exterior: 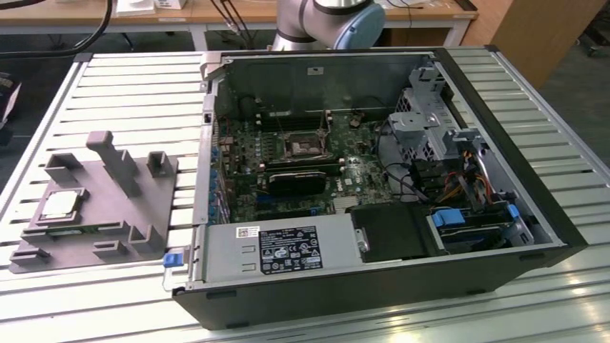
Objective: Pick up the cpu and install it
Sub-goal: 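Reach for the cpu, then pick up the cpu and move it towards the insertion slot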
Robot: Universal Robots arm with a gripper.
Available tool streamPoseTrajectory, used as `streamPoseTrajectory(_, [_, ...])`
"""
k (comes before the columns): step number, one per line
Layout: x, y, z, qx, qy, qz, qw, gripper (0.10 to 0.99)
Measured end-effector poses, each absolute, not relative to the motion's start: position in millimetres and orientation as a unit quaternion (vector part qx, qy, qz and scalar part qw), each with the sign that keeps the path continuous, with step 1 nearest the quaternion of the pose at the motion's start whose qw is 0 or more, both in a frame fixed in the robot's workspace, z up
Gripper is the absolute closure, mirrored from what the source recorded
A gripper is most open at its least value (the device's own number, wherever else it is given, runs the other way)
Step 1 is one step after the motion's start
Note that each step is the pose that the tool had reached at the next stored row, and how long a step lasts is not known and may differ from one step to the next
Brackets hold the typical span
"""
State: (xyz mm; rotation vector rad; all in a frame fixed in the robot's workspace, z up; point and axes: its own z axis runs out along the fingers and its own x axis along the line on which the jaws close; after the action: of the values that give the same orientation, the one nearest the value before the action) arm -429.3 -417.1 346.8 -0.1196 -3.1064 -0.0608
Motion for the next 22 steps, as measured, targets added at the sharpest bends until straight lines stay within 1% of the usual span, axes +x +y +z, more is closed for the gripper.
streamPoseTrajectory(7, [-432.0,-417.1,344.5,-0.039,-0.999,-0.021,0.019,0.980])
streamPoseTrajectory(22, [-432.5,-419.3,330.3,-0.038,-0.999,-0.022,0.019,0.973])
